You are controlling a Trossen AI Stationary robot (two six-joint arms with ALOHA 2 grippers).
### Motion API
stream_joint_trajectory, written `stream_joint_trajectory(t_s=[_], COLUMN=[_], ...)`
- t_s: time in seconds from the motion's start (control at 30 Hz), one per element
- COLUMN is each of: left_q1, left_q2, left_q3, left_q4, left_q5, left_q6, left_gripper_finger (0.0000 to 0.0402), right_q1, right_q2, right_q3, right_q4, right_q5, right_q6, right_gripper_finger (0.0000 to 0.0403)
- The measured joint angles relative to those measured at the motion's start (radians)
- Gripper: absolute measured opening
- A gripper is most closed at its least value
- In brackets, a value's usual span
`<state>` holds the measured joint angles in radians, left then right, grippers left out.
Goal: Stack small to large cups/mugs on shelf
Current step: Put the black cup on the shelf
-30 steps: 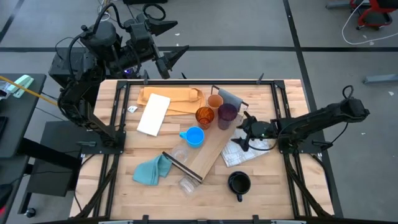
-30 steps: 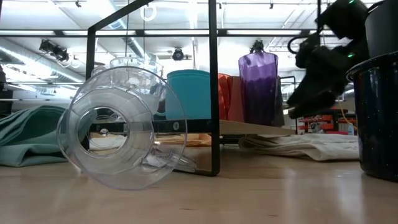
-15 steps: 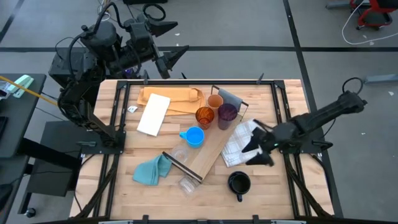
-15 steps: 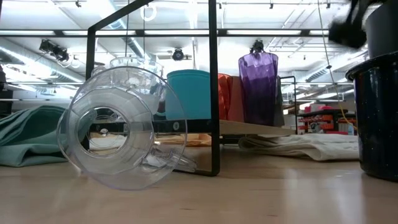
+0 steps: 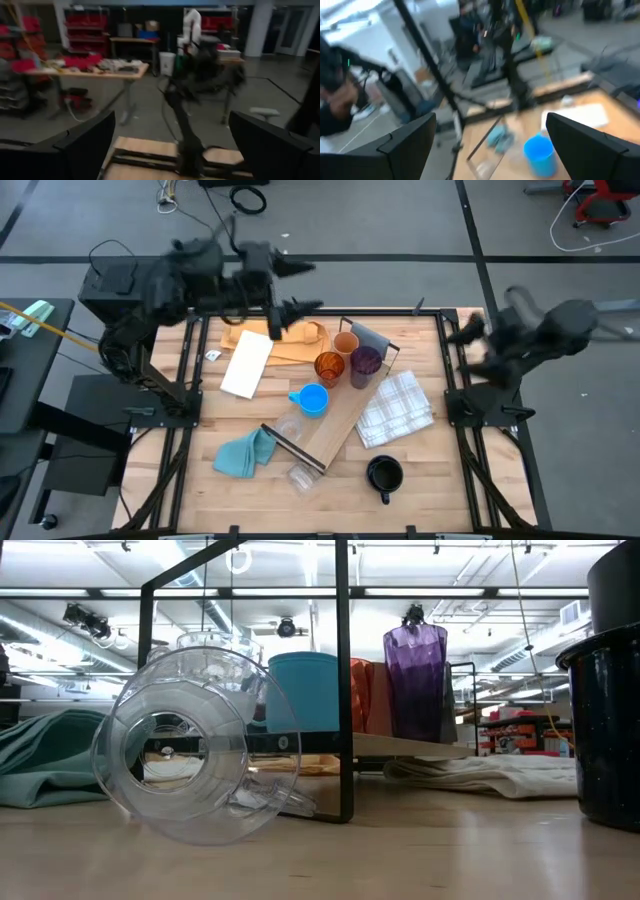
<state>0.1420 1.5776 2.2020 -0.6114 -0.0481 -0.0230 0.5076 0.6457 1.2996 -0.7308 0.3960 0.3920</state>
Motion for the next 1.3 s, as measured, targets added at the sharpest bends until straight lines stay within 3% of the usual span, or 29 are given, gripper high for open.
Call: stream_joint_trajectory(t_s=[0.27,0.5,0.87,1.1,1.3], left_q1=[-0.086,-0.126,-0.132,-0.126,-0.108], left_q2=[0.001,0.000,-0.002,-0.041,-0.114], left_q3=[-0.215,-0.302,-0.243,-0.204,-0.203], left_q4=[0.128,0.183,0.213,0.081,0.056], left_q5=[-0.073,-0.162,-0.257,-0.416,-0.421], left_q6=[-0.076,-0.124,-0.066,-0.036,-0.036], left_gripper_finger=[0.0384,0.0353,0.0325,0.0307,0.0286], right_q1=[0.000,-0.001,-0.001,-0.001,-0.001], right_q2=[-0.183,-0.243,-0.234,-0.234,-0.234], right_q3=[0.033,0.033,0.088,0.124,0.136], right_q4=[-0.017,-0.020,-0.043,-0.157,-0.161], right_q5=[0.015,0.002,0.021,0.231,0.261], right_q6=[-0.053,-0.089,-0.164,-0.168,-0.222], right_gripper_finger=[0.0384,0.0383,0.0327,0.0258,0.0221])
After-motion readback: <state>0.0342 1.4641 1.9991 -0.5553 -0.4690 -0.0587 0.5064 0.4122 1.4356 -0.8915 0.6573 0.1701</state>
